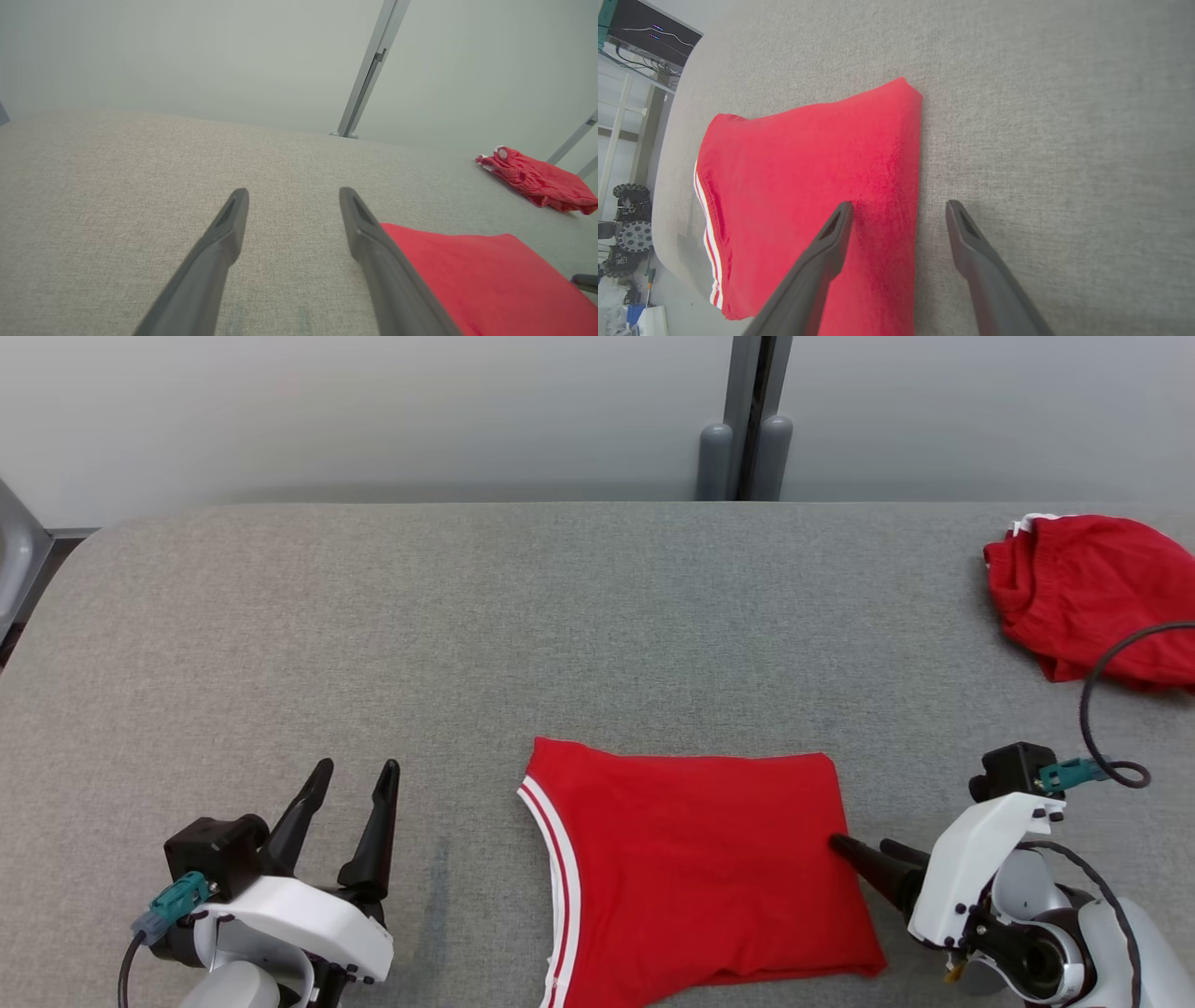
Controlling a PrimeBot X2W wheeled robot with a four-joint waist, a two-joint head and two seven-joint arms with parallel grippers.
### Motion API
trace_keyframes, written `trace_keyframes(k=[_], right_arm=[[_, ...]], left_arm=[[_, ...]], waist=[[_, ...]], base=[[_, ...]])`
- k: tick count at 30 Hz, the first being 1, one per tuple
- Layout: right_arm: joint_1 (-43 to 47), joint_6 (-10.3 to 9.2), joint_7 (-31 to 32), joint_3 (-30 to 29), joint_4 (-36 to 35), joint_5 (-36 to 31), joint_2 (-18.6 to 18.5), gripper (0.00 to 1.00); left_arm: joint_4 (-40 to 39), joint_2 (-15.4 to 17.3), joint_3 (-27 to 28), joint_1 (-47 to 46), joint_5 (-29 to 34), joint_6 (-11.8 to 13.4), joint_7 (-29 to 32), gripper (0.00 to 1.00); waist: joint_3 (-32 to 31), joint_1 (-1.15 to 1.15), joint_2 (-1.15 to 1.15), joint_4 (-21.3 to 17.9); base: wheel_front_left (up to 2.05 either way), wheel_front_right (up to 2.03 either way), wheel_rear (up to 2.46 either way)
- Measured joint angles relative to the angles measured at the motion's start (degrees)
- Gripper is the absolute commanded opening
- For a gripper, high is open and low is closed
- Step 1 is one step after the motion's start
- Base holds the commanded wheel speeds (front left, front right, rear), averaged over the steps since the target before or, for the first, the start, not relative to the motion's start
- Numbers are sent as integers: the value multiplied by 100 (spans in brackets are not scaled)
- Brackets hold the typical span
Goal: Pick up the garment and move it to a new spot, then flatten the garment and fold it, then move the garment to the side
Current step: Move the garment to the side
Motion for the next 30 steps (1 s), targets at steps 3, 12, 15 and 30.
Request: trace_keyframes(k=[3, 12, 15, 30], right_arm=[[-55, 0, 170, -3, 124, -52, 62, 100], [-195, 2, 359, -120, 621, 69, 216, 100], [-265, 2, 348, -146, 787, 170, 242, 100], [-359, 1, -157, 201, 1047, 577, 205, 0]], left_arm=[[37, -38, 0, -15, 9, -24, -1, 100], [125, -78, 8, -30, 42, -76, -1, 100], [141, -91, 3, -35, 47, -104, 0, 100], [174, -105, 26, -40, 96, -116, -1, 100]], waist=[[20, 0, 0, 43], [32, 0, 0, 193], [36, 0, 0, 240], [-102, 0, 0, 397]], base=[[0, 0, 0], [0, 0, 0], [0, 0, 0], [0, 0, 0]])
